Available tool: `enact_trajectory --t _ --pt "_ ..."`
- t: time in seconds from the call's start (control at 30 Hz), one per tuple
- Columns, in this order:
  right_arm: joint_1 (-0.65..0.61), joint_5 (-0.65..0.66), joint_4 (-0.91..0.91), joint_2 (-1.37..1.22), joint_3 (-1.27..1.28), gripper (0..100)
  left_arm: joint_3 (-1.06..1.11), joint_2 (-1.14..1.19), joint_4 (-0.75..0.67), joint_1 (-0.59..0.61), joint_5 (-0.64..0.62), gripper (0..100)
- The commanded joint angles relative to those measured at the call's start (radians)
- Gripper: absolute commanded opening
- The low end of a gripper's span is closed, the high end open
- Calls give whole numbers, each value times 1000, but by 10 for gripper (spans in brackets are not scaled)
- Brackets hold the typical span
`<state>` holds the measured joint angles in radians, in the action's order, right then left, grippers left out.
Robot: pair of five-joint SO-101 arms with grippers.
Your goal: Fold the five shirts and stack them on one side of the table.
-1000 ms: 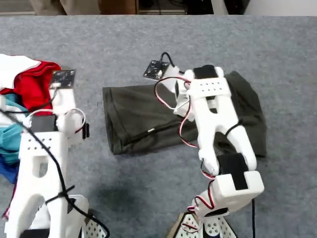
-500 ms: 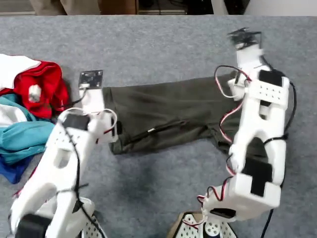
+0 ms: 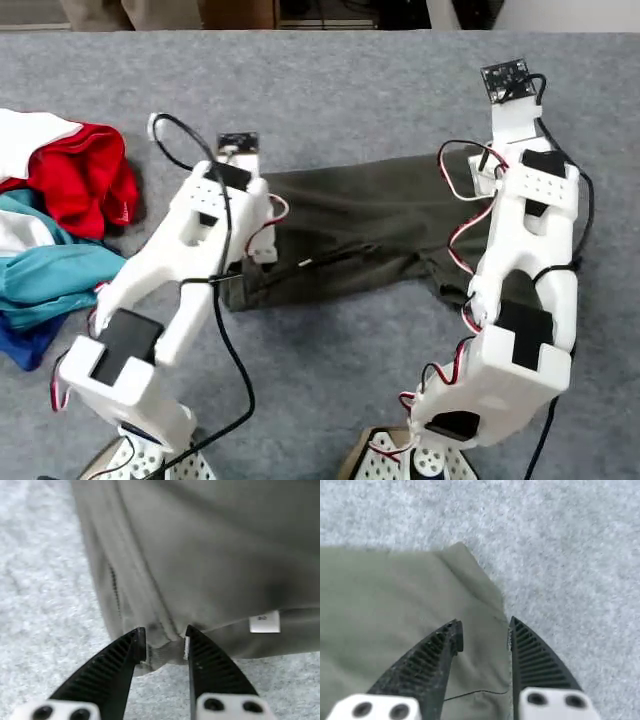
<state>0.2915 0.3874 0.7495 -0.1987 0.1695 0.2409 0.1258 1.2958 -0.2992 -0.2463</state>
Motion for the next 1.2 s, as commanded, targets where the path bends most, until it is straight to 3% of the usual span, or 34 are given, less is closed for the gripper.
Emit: enact_trajectory --t 0.0,0.87,1.03,1.17 --pt "19 -11 -20 7 -12 166 -52 5 8 -34 -11 136" --pt "19 -11 -66 5 22 166 -54 163 -37 -8 -23 132" --pt "19 -11 -68 5 22 166 -66 165 -35 -5 -23 19" --pt "19 -6 -68 5 22 166 -69 163 -35 -8 -23 19"
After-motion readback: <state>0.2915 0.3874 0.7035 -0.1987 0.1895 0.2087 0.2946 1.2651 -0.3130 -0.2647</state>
